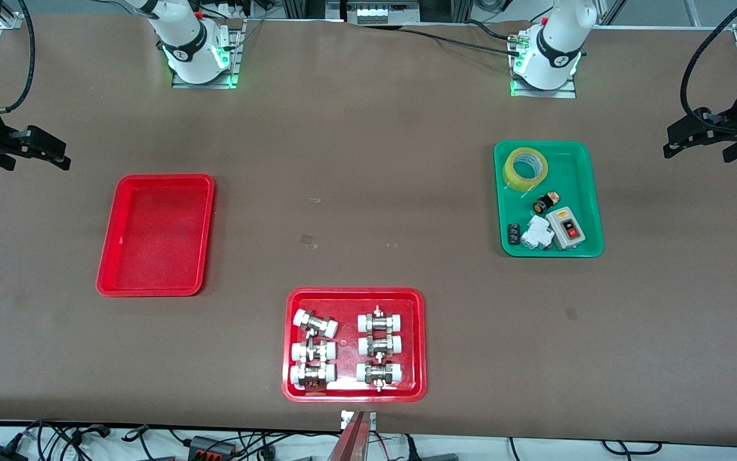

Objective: Left arm passes tape to right arm into tray
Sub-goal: 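Move the left gripper toward the tape roll on the green tray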

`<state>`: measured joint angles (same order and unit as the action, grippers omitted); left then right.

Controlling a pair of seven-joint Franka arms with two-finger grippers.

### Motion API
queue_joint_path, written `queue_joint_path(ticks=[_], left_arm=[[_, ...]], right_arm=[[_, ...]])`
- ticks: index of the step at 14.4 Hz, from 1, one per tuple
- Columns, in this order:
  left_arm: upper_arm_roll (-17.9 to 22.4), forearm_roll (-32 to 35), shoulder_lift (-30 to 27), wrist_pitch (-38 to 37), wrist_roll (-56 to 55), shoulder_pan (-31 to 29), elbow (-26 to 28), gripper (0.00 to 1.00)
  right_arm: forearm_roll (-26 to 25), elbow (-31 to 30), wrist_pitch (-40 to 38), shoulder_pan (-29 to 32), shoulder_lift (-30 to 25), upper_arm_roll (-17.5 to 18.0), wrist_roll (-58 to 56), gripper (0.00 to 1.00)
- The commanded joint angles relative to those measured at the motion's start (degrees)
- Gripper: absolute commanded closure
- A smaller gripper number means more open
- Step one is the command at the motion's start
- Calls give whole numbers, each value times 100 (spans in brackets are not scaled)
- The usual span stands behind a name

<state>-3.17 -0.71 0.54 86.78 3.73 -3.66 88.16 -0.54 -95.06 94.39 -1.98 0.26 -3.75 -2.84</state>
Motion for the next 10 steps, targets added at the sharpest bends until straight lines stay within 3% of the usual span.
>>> queue_joint_path(ticks=[1,5,10], left_arm=[[-25,-61,52,-100,-56,-12,-124,0],[-25,-69,61,-109,14,-12,-106,0],[-34,-288,166,-1172,85,-29,182,0]], right_arm=[[-69,-136,-8,-13,-149,15,-59,0],[-61,-127,-8,-13,-141,15,-50,0],[-61,-118,-17,-5,-149,-3,-50,0]])
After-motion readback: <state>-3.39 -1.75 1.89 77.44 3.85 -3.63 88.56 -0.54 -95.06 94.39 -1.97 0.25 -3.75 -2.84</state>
